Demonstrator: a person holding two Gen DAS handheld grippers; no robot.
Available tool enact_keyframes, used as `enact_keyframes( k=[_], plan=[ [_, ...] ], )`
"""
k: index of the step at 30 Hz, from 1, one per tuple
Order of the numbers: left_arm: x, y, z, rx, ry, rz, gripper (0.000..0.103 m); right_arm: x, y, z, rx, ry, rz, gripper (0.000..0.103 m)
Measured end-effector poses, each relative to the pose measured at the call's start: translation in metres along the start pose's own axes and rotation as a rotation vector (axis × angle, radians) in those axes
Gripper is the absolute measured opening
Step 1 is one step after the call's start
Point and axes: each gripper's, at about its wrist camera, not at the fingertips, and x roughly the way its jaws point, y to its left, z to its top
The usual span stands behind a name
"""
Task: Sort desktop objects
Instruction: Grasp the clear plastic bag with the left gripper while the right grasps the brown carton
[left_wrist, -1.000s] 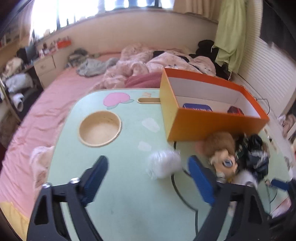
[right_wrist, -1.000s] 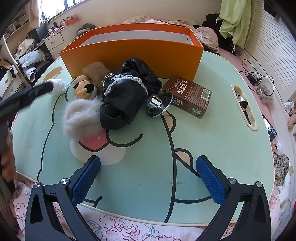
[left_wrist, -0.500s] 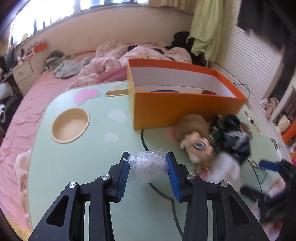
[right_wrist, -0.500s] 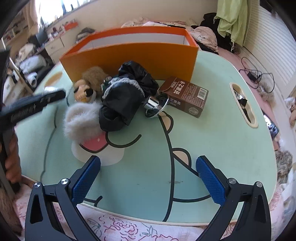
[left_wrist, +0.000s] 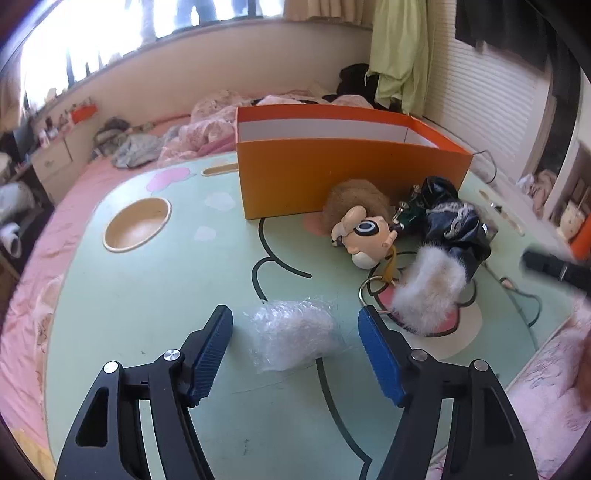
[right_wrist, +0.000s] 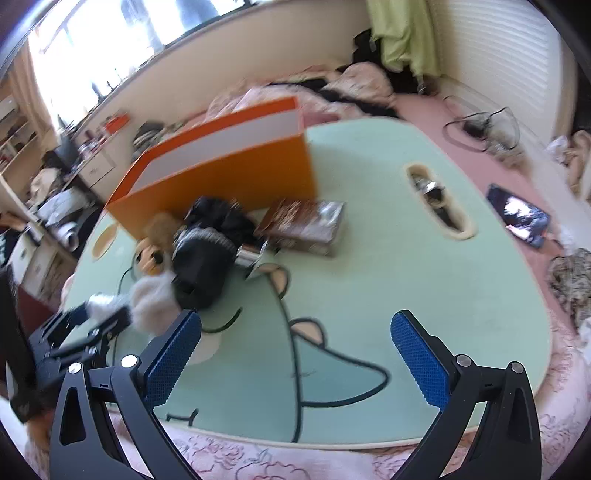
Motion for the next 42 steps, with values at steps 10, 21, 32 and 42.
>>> enact_keyframes(
  k=[10, 21, 32, 42],
  plan=[
    [0.003, -0.016, -0.005, 0.021, 0.022, -0.030, 0.103, 0.012, -0.019, 0.037, 0.013, -0.012, -0.051, 0.089],
    [0.001, -0.013, -0.006, 0.015, 0.017, -0.021, 0.103, 0.073, 0.002, 0.058, 0.001, 0.117, -0.066, 0.071],
    [-0.007, 0.000, -0.001, -0.060, -0.029, -0.072, 0.035, 0.042, -0.008, 0.053, 0.025, -0.003, -0.046, 0.058],
    [-0.039, 0.012, 0.025, -0.068, -0.143, -0.070, 0.034, 0.010, -0.009, 0.058, 0.026, -0.093, 0.017, 0.058]
  ],
)
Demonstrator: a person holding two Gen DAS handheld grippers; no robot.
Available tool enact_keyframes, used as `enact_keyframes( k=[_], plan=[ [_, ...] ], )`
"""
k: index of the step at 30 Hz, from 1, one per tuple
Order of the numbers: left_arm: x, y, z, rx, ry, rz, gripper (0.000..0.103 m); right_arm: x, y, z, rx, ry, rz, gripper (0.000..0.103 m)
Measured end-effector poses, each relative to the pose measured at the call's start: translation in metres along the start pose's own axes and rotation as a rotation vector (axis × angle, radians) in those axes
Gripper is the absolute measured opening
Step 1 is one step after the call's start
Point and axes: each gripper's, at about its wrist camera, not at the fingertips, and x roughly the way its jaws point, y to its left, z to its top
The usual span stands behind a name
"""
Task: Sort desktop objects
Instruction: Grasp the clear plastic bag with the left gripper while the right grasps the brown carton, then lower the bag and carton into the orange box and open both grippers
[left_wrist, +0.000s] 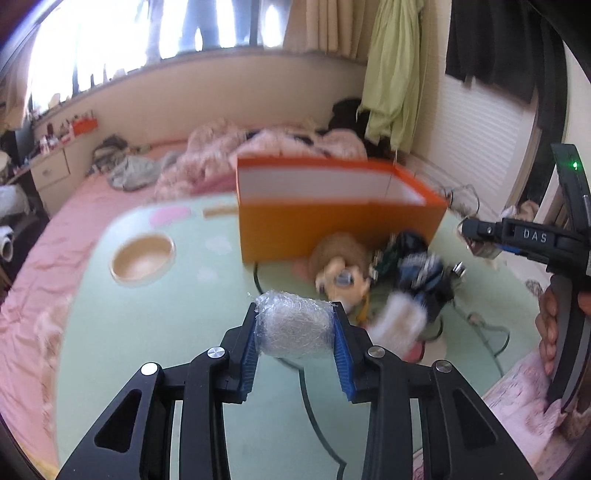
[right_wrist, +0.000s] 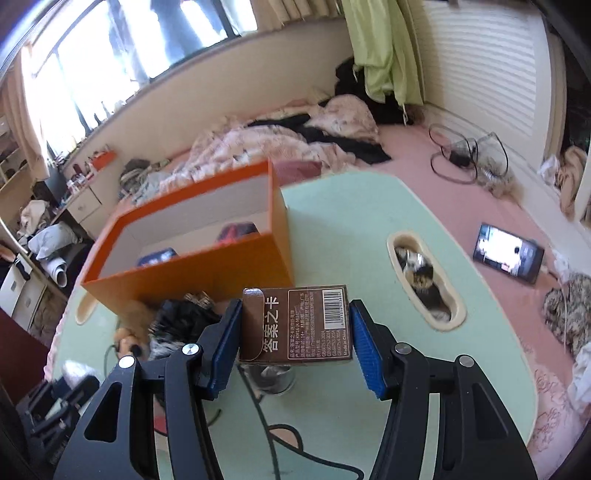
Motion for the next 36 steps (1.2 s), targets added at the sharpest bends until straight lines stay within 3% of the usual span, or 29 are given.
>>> enact_keyframes(
  k=[2, 6, 9, 12, 13, 15, 17, 19, 22, 24, 28, 31, 36],
  plan=[
    [-0.003, 0.003, 0.013, 0.000, -0.022, -0.002, 0.034, -0.004, 0.007, 0.010, -0.015, -0.005, 0.044, 0.058],
    [0.002, 0.011, 0.049, -0.037, -0.040, -0.084, 0.034, 0.001, 0.022, 0.034, -0.060, 0.010, 0.106, 0.058],
    [0.016, 0.018, 0.080, -0.053, -0.054, -0.107, 0.034, 0.018, 0.032, 0.054, -0.068, 0.044, 0.169, 0.058],
    [0.048, 0.026, 0.108, -0.089, -0.017, -0.128, 0.034, 0.044, 0.041, 0.069, -0.036, 0.082, 0.223, 0.058],
    [0.065, 0.031, 0.116, -0.123, 0.007, -0.138, 0.037, 0.051, 0.043, 0.072, -0.030, 0.089, 0.224, 0.058],
    [0.086, 0.037, 0.123, -0.168, 0.039, -0.152, 0.058, 0.071, 0.048, 0.078, -0.017, 0.112, 0.225, 0.058],
    [0.100, 0.043, 0.124, -0.223, 0.057, -0.167, 0.067, 0.089, 0.050, 0.081, 0.007, 0.148, 0.204, 0.058],
    [0.100, 0.046, 0.119, -0.243, 0.067, -0.189, 0.068, 0.098, 0.050, 0.084, 0.027, 0.162, 0.183, 0.058],
    [0.086, 0.049, 0.105, -0.240, 0.049, -0.178, 0.077, 0.088, 0.046, 0.083, 0.039, 0.126, 0.178, 0.059],
    [0.075, 0.047, 0.096, -0.216, 0.036, -0.162, 0.083, 0.076, 0.044, 0.078, 0.044, 0.092, 0.179, 0.068],
    [0.058, 0.035, 0.082, -0.164, 0.016, -0.141, 0.086, 0.060, 0.056, 0.076, -0.017, 0.012, 0.164, 0.080],
    [0.048, 0.022, 0.073, -0.131, 0.023, -0.155, 0.087, 0.064, 0.069, 0.083, -0.078, 0.017, 0.133, 0.081],
    [0.032, 0.004, 0.049, -0.053, 0.052, -0.141, 0.090, 0.039, 0.070, 0.069, -0.078, -0.017, 0.183, 0.081]
  ],
)
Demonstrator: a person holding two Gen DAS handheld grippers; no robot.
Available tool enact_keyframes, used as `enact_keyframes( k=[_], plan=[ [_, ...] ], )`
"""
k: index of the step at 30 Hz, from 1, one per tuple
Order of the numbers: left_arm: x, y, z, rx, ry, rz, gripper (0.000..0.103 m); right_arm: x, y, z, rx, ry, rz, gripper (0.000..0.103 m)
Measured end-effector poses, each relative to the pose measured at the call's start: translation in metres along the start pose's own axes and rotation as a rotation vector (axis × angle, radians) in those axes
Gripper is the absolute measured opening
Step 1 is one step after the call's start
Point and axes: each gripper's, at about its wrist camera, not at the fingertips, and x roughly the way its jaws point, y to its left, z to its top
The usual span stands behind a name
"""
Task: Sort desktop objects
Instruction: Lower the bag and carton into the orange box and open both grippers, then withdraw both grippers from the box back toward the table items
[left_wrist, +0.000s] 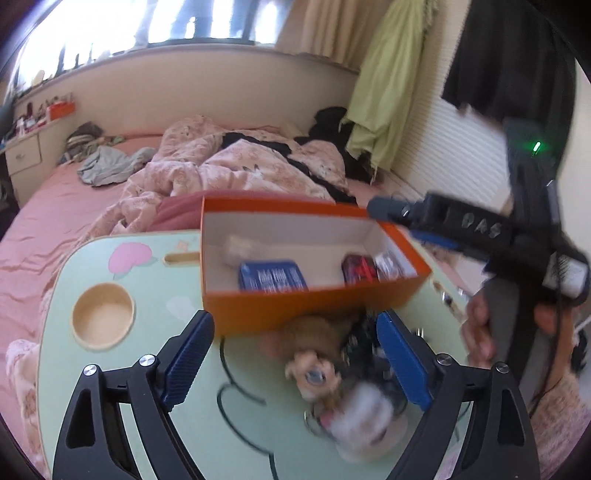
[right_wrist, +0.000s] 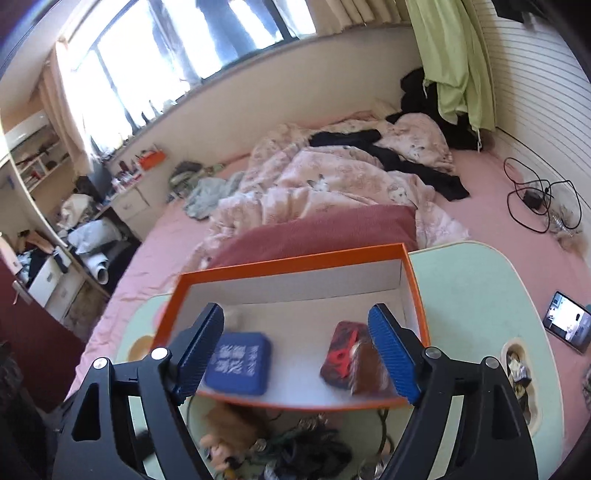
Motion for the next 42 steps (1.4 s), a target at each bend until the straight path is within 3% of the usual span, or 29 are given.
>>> enact_keyframes(
  k=[3, 6, 9, 11, 14, 15, 18, 25, 38, 42],
  plan=[
    [-0.006, -0.009, -0.021, 0.060, 0.038, 0.036, 0.091, -0.026, 0.000, -0.021, -0.028, -0.003, -0.001, 0.081],
    [-0.008, -0.013, -0.047, 0.083, 0.085, 0.049, 0.092, -0.044, -0.004, -0.052, -0.059, 0.052, -0.023, 0.081],
    [-0.002, -0.010, -0.067, 0.070, 0.151, 0.040, 0.092, -0.048, -0.006, -0.085, -0.123, 0.109, -0.104, 0.081],
    [0.004, -0.009, -0.079, 0.068, 0.184, 0.072, 0.092, -0.044, -0.009, -0.104, -0.146, 0.152, -0.150, 0.081],
    [0.003, -0.015, -0.089, 0.095, 0.142, 0.163, 0.096, -0.040, -0.014, -0.122, -0.119, 0.208, -0.144, 0.081],
    [0.004, -0.017, -0.092, 0.095, 0.134, 0.183, 0.103, -0.039, -0.016, -0.124, -0.111, 0.217, -0.143, 0.081],
    [0.006, -0.021, -0.096, 0.107, 0.118, 0.209, 0.103, -0.027, -0.024, -0.127, -0.081, 0.277, -0.168, 0.082],
    [0.008, -0.019, -0.095, 0.107, 0.117, 0.202, 0.103, -0.019, -0.016, -0.133, -0.157, 0.298, -0.248, 0.088],
    [0.009, -0.022, -0.090, 0.110, 0.115, 0.189, 0.103, -0.018, -0.019, -0.133, -0.161, 0.307, -0.238, 0.095],
    [-0.002, -0.020, -0.086, 0.085, 0.053, 0.171, 0.099, -0.017, -0.018, -0.133, -0.160, 0.306, -0.238, 0.095]
  ],
)
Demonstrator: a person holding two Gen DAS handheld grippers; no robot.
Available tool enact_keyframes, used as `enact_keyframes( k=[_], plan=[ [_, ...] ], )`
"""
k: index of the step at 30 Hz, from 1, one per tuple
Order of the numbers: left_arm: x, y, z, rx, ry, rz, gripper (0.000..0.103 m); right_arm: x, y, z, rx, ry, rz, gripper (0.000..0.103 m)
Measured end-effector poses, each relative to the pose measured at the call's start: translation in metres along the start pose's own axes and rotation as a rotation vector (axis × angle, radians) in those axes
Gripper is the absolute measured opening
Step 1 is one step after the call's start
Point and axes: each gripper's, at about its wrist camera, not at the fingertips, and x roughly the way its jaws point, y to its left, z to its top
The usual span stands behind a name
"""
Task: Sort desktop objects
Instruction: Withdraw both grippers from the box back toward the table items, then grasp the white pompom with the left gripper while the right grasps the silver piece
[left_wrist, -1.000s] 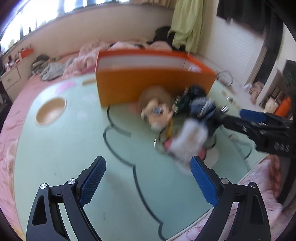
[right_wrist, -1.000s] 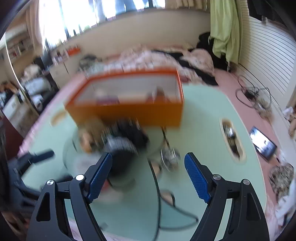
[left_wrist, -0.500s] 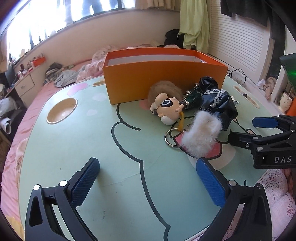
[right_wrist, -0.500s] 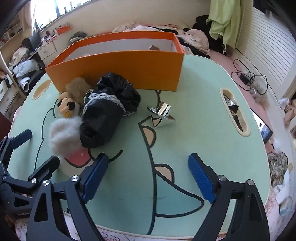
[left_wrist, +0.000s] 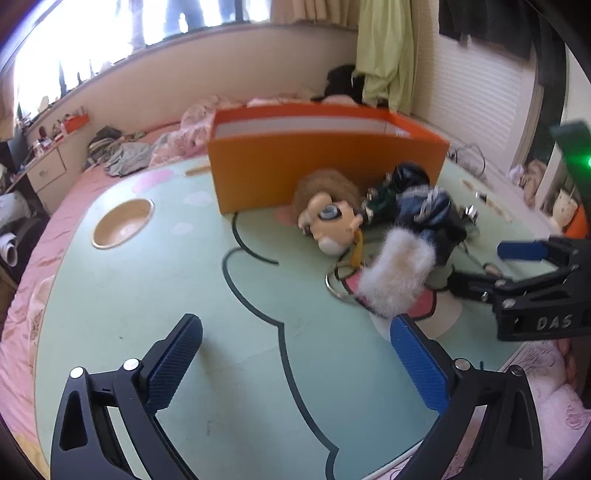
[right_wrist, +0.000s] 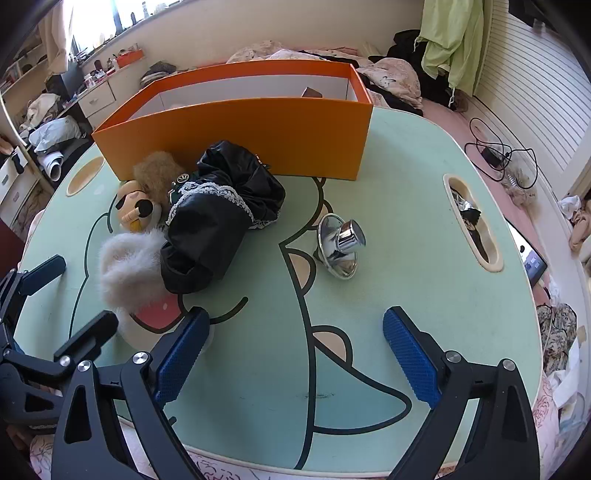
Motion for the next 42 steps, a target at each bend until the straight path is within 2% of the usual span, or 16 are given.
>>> enact_keyframes(
  k=[4, 11, 16, 20, 21, 23, 25, 28, 30, 31, 32, 34, 38, 40, 41, 42],
  plan=[
    [-0.013, 0.003, 0.010, -0.013, -0.066, -0.041, 0.096, 0.000, 0.000, 0.000, 0.001, -0.002, -0.001, 0.095],
    [-0.003, -0.011, 0.027, -0.018, -0.031, -0.155, 0.070, 0.000, 0.000, 0.000, 0.002, -0.003, -0.001, 0.095],
    [0.005, -0.027, 0.035, 0.020, -0.016, -0.186, 0.063, 0.000, 0.000, 0.000, 0.004, -0.003, -0.001, 0.095],
    [0.015, -0.026, 0.038, 0.001, 0.010, -0.226, 0.042, -0.005, -0.007, 0.000, 0.044, -0.024, 0.026, 0.095],
    [0.017, -0.024, 0.038, -0.008, 0.018, -0.231, 0.034, -0.007, -0.013, 0.000, 0.074, -0.037, 0.051, 0.095],
    [0.018, -0.022, 0.035, -0.024, 0.021, -0.255, 0.027, -0.012, -0.027, 0.001, 0.135, -0.065, 0.093, 0.095],
    [0.016, -0.022, 0.033, -0.019, 0.017, -0.271, 0.027, -0.019, -0.043, 0.004, 0.210, -0.102, 0.097, 0.095],
    [0.016, -0.028, 0.029, 0.010, 0.027, -0.277, 0.027, -0.020, -0.050, 0.011, 0.241, -0.121, 0.084, 0.094],
    [0.020, -0.031, 0.026, 0.027, 0.058, -0.273, 0.036, -0.017, -0.049, 0.017, 0.233, -0.121, 0.070, 0.090],
    [0.021, -0.031, 0.025, 0.026, 0.063, -0.268, 0.036, -0.016, -0.048, 0.020, 0.223, -0.125, 0.058, 0.089],
    [0.021, -0.031, 0.024, 0.022, 0.065, -0.272, 0.036, -0.013, -0.045, 0.025, 0.203, -0.126, 0.038, 0.087],
    [0.021, -0.028, 0.025, 0.010, 0.059, -0.286, 0.022, -0.007, -0.039, 0.033, 0.172, -0.116, 0.024, 0.077],
    [0.016, -0.024, 0.024, 0.002, 0.037, -0.289, 0.020, 0.006, -0.040, 0.039, 0.163, -0.092, 0.038, 0.065],
    [0.013, -0.021, 0.024, -0.008, 0.026, -0.296, 0.020, 0.011, -0.041, 0.041, 0.157, -0.090, 0.035, 0.053],
    [0.010, -0.018, 0.025, -0.015, 0.020, -0.303, 0.020, 0.012, -0.040, 0.043, 0.150, -0.093, 0.034, 0.039],
    [0.007, -0.014, 0.025, -0.026, 0.012, -0.313, 0.020, 0.012, -0.040, 0.045, 0.142, -0.093, 0.037, 0.031]
  ],
)
